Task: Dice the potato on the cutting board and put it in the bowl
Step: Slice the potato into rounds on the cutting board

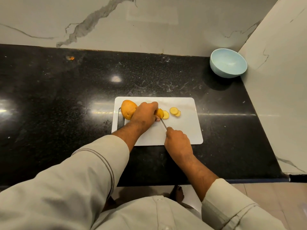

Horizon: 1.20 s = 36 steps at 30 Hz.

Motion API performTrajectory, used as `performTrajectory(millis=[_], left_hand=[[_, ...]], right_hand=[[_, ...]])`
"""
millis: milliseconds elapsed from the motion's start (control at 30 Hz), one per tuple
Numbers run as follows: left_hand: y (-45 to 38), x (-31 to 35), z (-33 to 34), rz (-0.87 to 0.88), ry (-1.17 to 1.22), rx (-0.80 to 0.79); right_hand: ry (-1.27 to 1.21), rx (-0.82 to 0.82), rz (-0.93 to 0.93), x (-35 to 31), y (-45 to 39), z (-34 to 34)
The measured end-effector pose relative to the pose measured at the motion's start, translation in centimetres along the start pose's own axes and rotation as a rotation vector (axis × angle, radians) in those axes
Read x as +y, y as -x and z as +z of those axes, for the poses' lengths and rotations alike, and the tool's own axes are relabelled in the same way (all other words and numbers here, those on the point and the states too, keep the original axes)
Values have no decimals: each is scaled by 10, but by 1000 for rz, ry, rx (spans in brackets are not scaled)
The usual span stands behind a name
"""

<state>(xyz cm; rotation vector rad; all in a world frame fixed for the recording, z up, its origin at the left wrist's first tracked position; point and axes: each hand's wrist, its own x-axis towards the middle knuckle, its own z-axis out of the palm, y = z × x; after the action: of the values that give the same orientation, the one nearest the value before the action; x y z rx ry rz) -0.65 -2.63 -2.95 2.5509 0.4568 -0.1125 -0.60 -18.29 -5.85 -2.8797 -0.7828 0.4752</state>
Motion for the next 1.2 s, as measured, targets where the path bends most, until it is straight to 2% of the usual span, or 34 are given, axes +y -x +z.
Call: performTrajectory(millis=[300, 533, 800, 1200], left_hand=[[4, 3, -2, -31, 34, 14], [11, 2, 3, -5, 27, 51], [10, 7, -2, -44, 32, 51], [6, 6, -2, -39, 7, 47]], right_hand=[[8, 32, 47, 8, 2, -6], [-161, 204, 196, 19, -1, -14], [-168, 249, 36, -16, 5, -12], [-127, 194, 18, -25, -4, -5]])
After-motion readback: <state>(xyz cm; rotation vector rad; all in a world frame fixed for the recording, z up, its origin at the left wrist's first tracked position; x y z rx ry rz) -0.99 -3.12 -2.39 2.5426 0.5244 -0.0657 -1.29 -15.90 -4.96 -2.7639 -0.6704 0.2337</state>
